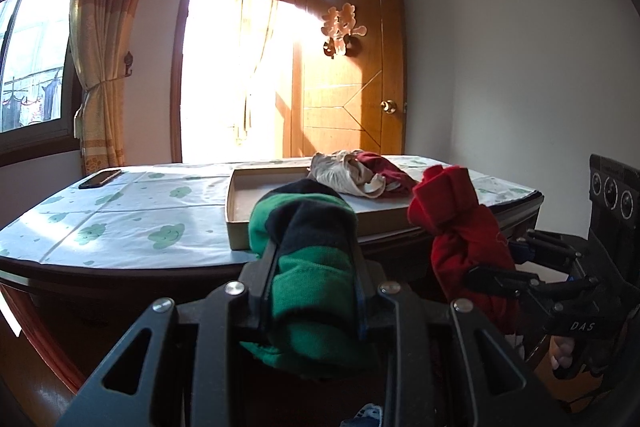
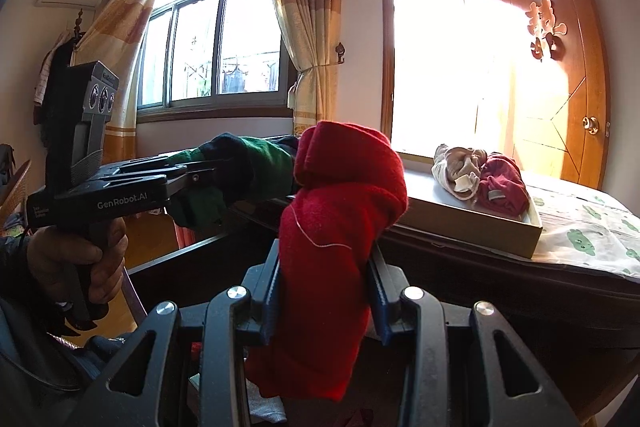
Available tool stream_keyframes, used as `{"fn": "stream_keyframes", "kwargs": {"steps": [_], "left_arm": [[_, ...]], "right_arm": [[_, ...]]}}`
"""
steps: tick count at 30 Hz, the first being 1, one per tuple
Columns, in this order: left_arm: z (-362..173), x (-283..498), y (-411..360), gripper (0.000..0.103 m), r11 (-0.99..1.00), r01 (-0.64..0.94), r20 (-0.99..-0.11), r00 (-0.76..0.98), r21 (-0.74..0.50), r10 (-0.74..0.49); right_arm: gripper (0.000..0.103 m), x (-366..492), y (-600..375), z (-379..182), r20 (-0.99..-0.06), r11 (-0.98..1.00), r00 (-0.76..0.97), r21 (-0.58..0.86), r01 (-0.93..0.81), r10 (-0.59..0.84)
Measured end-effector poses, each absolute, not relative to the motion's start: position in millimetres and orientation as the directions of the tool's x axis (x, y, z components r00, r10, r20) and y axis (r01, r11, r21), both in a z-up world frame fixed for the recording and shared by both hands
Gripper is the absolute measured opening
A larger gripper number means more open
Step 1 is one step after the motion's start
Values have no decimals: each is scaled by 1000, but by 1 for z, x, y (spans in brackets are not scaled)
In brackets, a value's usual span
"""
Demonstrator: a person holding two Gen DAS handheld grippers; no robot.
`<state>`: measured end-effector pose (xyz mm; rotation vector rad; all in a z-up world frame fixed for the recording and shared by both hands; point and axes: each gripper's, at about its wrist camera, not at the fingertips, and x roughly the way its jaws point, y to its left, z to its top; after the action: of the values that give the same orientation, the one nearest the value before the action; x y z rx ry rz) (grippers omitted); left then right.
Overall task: Take underwear out of drawer
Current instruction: 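Carry the red sock with the right tool while the left tool carries the green sock over the tray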
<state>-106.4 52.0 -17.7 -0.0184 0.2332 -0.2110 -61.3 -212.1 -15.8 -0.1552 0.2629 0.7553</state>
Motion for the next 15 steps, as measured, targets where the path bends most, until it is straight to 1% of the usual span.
{"fn": "stream_keyframes", "kwargs": {"steps": [7, 15], "left_arm": [[-13, -114, 49, 28, 979, 202, -176, 964, -8, -200], [2, -108, 52, 28, 982, 187, -147, 972, 6, -184]], "right_arm": [[40, -64, -213, -11, -257, 722, 709, -60, -689, 656], [40, -56, -212, 4, -247, 718, 714, -90, -690, 655]]}}
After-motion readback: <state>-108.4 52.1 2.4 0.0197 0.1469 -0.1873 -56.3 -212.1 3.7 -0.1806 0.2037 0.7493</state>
